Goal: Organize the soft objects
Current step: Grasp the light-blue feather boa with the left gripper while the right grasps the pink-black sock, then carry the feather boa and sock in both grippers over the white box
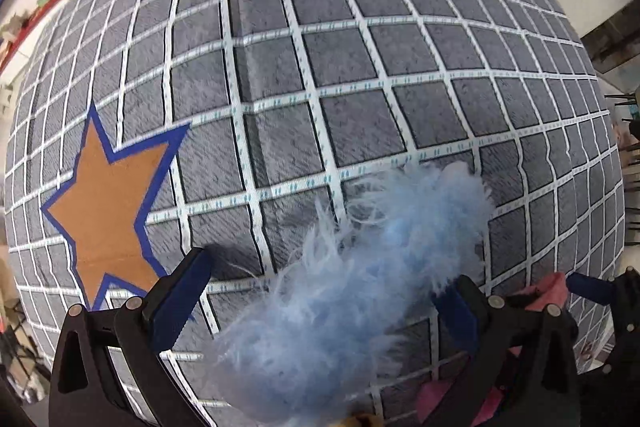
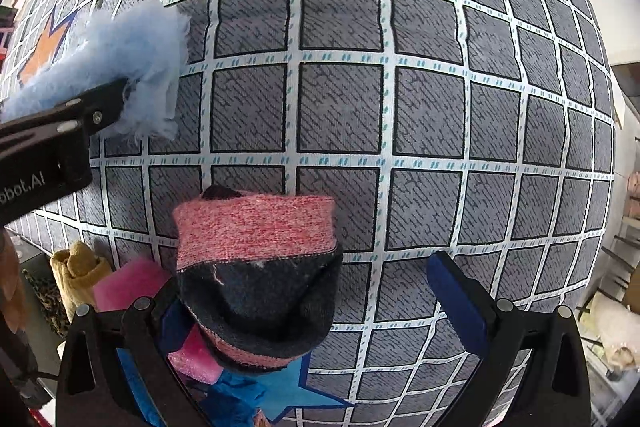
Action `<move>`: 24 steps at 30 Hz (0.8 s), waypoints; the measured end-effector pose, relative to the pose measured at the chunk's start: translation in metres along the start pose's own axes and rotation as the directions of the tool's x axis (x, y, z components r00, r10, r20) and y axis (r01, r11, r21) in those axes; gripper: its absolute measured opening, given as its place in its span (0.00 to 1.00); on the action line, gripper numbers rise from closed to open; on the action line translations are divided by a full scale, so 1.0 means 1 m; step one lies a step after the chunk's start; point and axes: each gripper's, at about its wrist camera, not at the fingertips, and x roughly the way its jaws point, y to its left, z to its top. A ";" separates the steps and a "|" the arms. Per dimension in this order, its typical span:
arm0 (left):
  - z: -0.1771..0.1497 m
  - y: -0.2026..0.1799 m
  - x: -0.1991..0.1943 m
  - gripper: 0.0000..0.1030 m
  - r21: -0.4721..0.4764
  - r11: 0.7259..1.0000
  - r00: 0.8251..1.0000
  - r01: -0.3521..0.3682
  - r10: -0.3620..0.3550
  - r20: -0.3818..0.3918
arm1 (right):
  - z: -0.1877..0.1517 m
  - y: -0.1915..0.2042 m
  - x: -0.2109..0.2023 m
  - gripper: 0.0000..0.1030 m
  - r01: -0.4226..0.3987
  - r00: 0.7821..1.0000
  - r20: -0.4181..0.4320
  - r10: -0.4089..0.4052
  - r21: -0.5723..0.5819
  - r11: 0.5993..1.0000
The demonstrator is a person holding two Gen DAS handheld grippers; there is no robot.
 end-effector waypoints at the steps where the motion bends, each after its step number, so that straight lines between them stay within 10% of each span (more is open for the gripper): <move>1: 0.001 0.000 0.003 1.00 -0.012 1.000 1.000 -0.002 0.002 -0.025 | 0.002 -0.001 0.000 1.00 -0.005 1.000 0.002 0.005 -0.001 1.000; 6: 0.002 -0.009 -0.004 0.83 -0.009 1.000 1.000 0.014 -0.014 -0.015 | -0.005 -0.001 -0.019 0.69 -0.024 0.998 0.051 0.025 -0.014 1.000; 8: 0.002 -0.019 -0.015 0.64 0.019 0.999 1.000 0.026 -0.026 0.003 | -0.009 0.000 -0.029 0.33 -0.040 0.996 0.077 0.042 -0.036 0.999; 10: 0.002 -0.027 -0.020 0.32 0.045 0.996 0.997 0.072 -0.072 0.005 | -0.012 0.002 -0.035 0.31 -0.086 0.992 0.089 0.090 -0.043 0.995; 24: -0.056 -0.020 -0.101 0.32 0.014 0.999 0.986 0.051 -0.053 0.158 | -0.067 -0.028 -0.094 0.30 -0.221 0.961 0.184 0.208 0.053 0.974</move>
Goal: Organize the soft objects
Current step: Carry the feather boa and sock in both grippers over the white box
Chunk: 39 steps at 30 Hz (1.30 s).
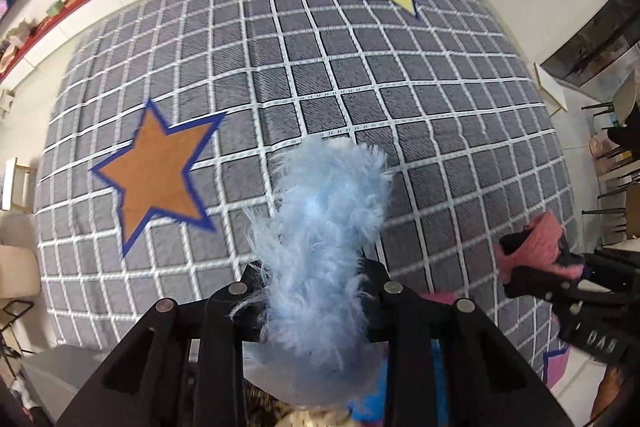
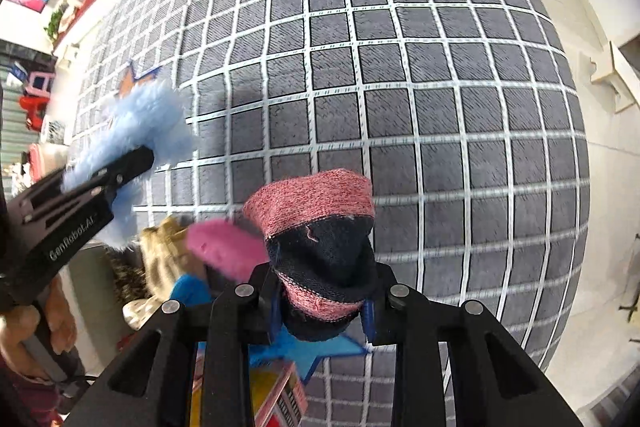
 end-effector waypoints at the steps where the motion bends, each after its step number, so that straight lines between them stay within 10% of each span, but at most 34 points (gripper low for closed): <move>1: -0.003 0.002 -0.009 0.32 -0.004 1.000 1.000 0.003 -0.003 0.012 | -0.004 -0.001 -0.006 0.30 -0.005 1.000 0.005 0.005 0.002 1.000; 18: -0.149 0.016 -0.159 0.32 -0.010 1.000 0.987 0.003 -0.001 0.163 | -0.122 0.062 -0.098 0.30 -0.068 0.990 0.120 0.072 -0.040 0.997; 39: -0.319 0.124 -0.215 0.31 -0.317 0.939 0.979 -0.134 0.176 0.106 | -0.218 0.256 -0.056 0.30 -0.119 0.993 -0.028 0.119 -0.408 0.905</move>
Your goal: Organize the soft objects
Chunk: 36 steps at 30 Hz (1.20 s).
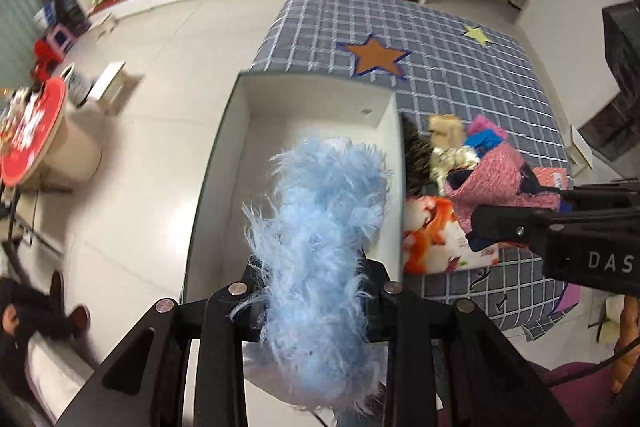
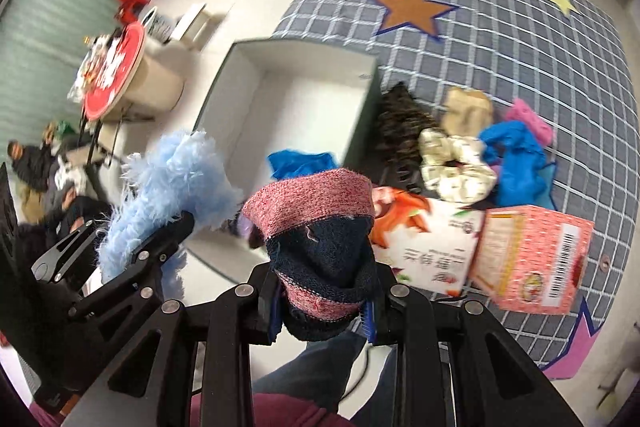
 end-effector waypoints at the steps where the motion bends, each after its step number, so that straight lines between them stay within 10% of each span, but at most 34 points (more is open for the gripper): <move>1: -0.002 0.003 0.002 0.31 -0.008 1.000 1.000 -0.002 0.002 -0.008 | 0.000 0.006 0.004 0.30 0.001 1.000 -0.012 -0.001 -0.017 1.000; 36: -0.002 0.025 0.003 0.32 -0.017 1.000 1.000 0.000 0.000 0.003 | 0.012 0.042 0.015 0.30 0.016 0.999 -0.038 -0.019 -0.074 0.997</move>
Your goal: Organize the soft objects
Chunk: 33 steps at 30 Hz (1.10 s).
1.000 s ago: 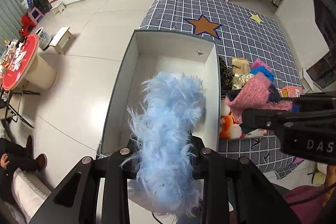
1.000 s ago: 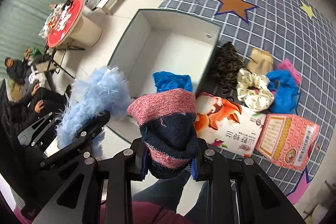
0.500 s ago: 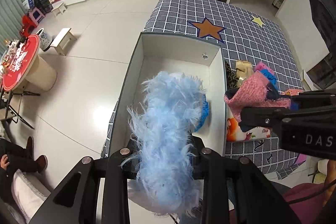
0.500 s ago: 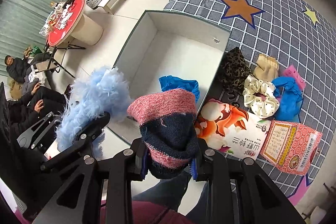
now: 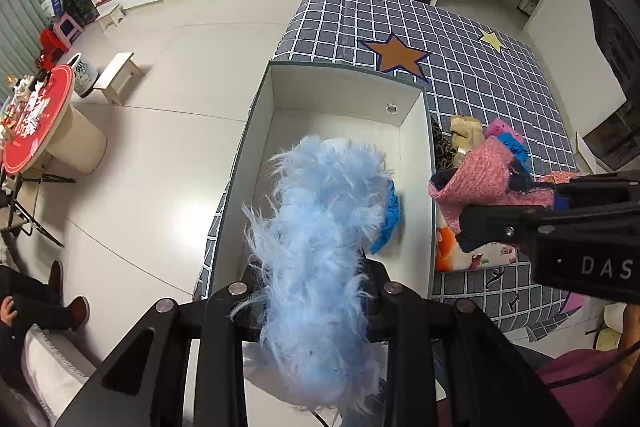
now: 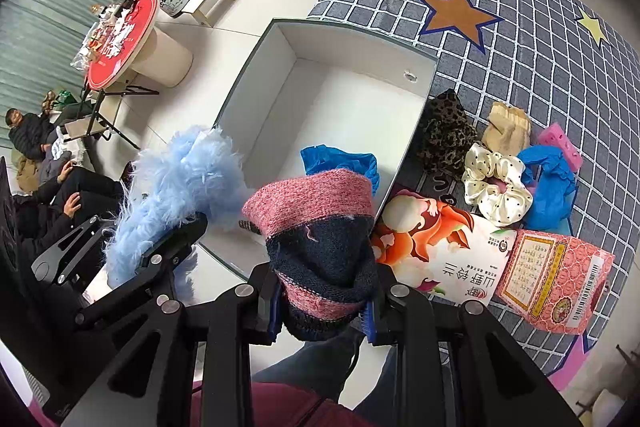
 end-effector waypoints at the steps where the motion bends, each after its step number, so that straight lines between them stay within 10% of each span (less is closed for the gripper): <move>1: 0.000 0.000 0.000 0.32 -0.001 1.000 1.000 0.000 0.000 0.000 | 0.000 0.000 0.000 0.30 0.001 1.000 0.000 -0.001 -0.001 1.000; 33: 0.004 -0.003 0.014 0.32 0.008 1.000 1.000 0.001 -0.001 -0.031 | 0.008 -0.001 0.009 0.30 0.003 1.000 -0.015 -0.002 0.031 1.000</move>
